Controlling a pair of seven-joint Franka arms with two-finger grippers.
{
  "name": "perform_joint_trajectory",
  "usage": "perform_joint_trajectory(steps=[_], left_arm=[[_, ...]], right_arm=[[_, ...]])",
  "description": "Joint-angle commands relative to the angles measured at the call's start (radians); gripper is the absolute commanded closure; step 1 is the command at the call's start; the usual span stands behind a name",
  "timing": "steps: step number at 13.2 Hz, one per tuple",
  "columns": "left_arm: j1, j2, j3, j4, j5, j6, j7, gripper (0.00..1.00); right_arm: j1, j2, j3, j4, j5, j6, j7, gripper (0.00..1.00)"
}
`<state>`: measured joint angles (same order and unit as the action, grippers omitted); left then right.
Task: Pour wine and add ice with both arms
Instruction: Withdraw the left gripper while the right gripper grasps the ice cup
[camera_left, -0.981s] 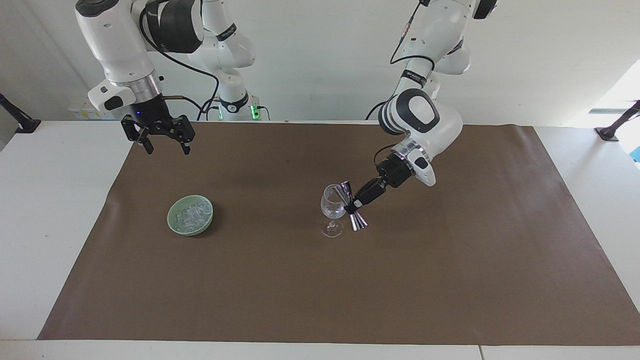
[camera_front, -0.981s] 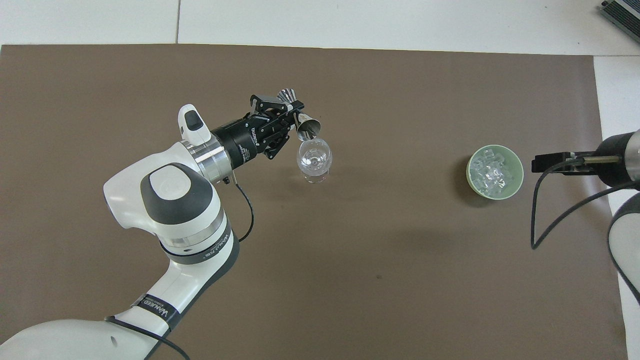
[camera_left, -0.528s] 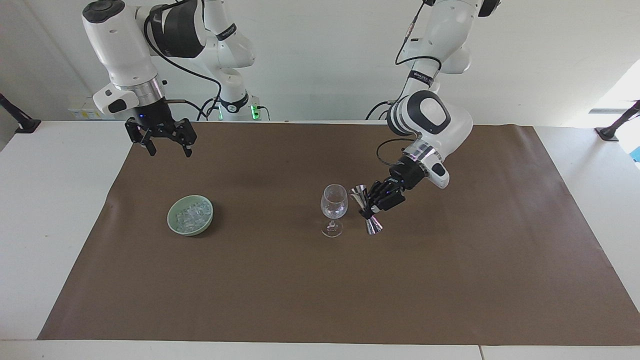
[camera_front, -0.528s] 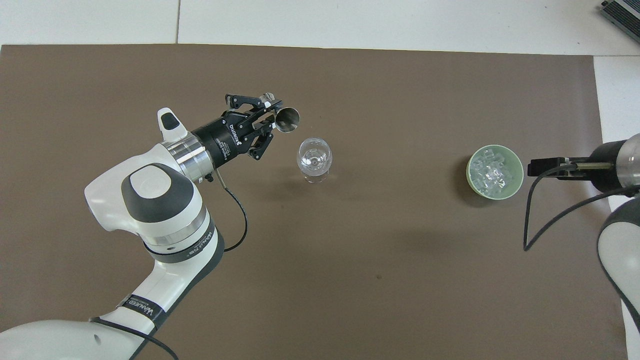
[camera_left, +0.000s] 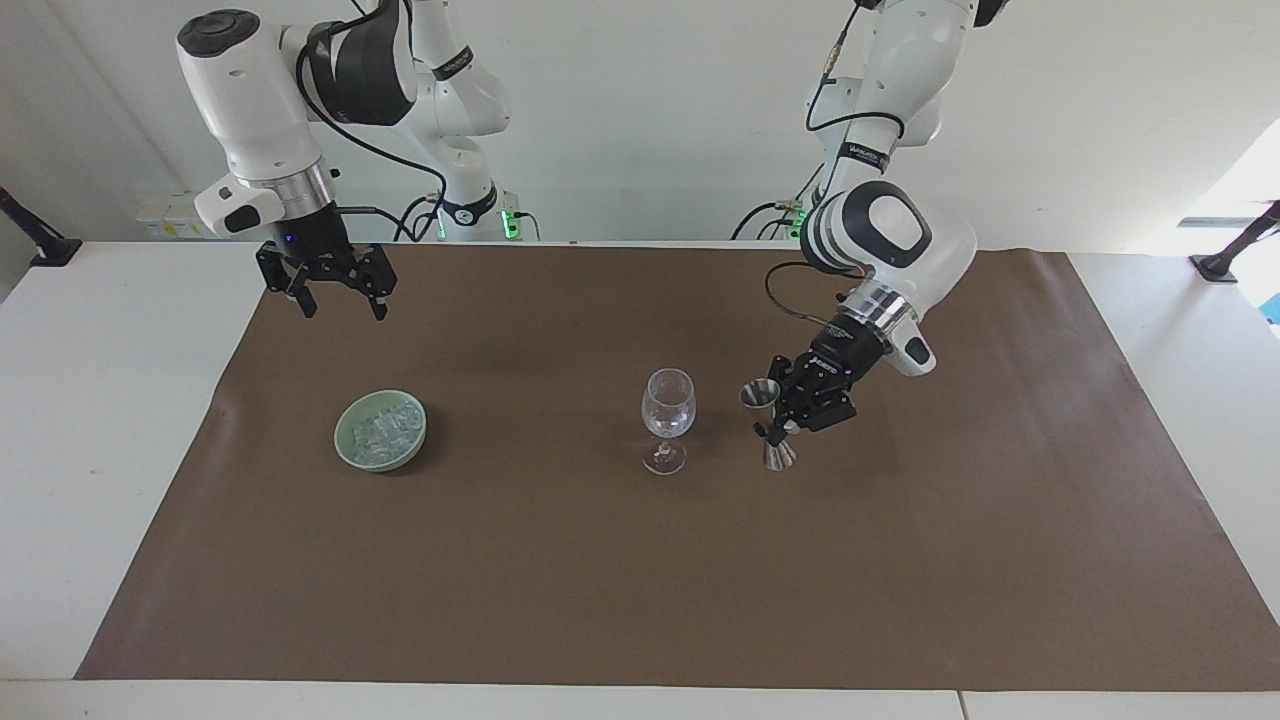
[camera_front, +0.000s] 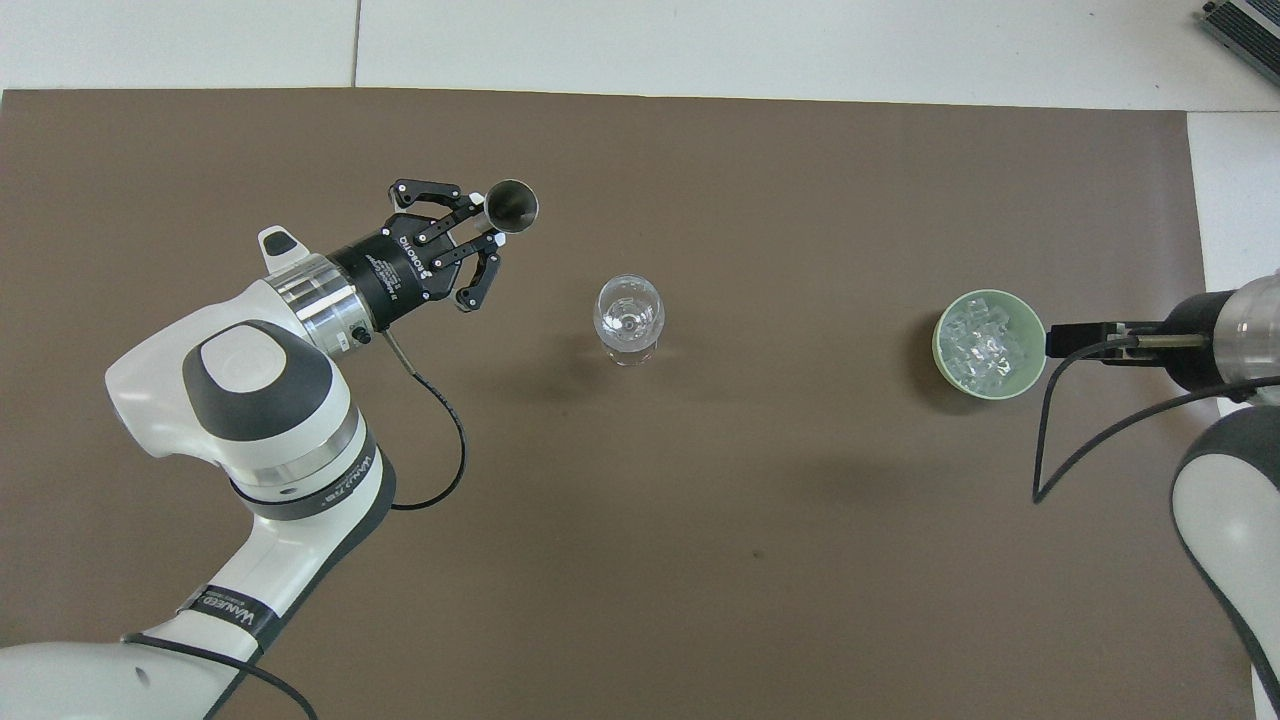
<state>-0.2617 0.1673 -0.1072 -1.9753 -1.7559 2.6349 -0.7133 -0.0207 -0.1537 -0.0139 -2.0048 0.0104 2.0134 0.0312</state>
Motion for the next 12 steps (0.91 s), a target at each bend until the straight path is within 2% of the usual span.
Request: perform_joint_trajectory(steps=[1, 4, 7, 12], left_arm=[[0.09, -0.055, -0.006, -0.062, 0.108, -0.105, -0.144, 1.0], [0.168, -0.084, -0.006, -0.109, 0.185, -0.202, -0.243, 1.0], [0.248, -0.109, -0.006, -0.148, 0.265, -0.289, -0.325, 1.0], [0.364, -0.161, -0.006, -0.266, 0.279, -0.357, -0.317, 1.0]], right_arm=[[-0.012, 0.057, 0.006, -0.07, 0.003, 0.181, -0.002, 0.0], [-0.013, 0.155, 0.006, -0.084, 0.003, 0.283, -0.008, 0.0], [-0.015, 0.21, 0.006, -0.126, 0.003, 0.413, -0.013, 0.0], [-0.016, 0.322, 0.006, -0.149, 0.003, 0.548, -0.005, 0.0]])
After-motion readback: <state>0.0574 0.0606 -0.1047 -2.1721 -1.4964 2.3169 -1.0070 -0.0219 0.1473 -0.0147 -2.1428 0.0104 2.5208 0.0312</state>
